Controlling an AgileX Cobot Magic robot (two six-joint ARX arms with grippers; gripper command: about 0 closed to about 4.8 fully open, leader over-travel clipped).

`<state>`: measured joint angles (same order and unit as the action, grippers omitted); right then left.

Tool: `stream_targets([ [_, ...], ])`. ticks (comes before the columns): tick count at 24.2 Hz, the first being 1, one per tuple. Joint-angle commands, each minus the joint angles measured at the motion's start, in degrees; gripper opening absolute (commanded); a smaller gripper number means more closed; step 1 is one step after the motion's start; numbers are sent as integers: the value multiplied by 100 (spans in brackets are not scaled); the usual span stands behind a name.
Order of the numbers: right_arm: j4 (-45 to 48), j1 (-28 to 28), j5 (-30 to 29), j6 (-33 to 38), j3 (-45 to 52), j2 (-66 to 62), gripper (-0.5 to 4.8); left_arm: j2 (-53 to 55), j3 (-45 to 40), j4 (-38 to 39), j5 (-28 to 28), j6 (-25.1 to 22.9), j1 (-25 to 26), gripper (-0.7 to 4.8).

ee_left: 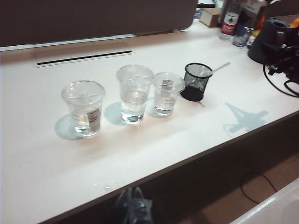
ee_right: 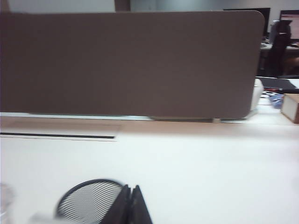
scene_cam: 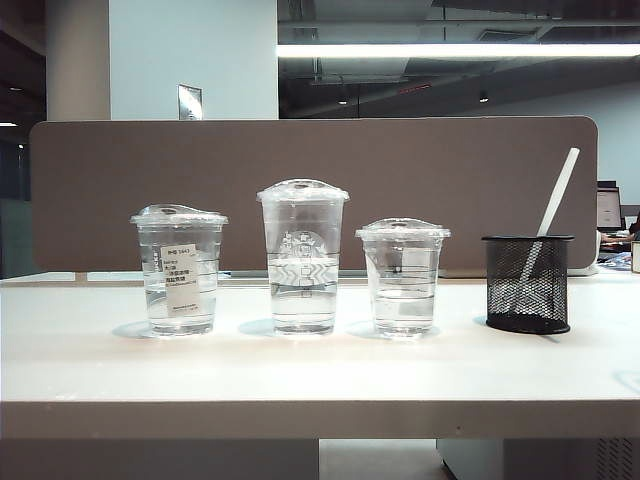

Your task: Pick up the straw and insert it into the large coffee cup.

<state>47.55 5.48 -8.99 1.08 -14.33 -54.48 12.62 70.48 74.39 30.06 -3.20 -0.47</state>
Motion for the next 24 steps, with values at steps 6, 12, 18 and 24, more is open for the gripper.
stream_targets([
  [6, -63, -435, 264, 533, 1016, 879, 116, 13, -26, 46, 83, -24, 4, -5],
  [12, 339, -1126, 304, 442, 1058, 109, 183, 13, -26, 57, 61, -24, 4, -4],
  [18, 1593, -1119, 273, 437, 997, -1080, 212, 13, -24, 76, 63, -22, 4, -4],
  [24, 2371, -1119, 116, 439, 557, -2214, 214, 13, -24, 76, 63, -22, 2, -4],
])
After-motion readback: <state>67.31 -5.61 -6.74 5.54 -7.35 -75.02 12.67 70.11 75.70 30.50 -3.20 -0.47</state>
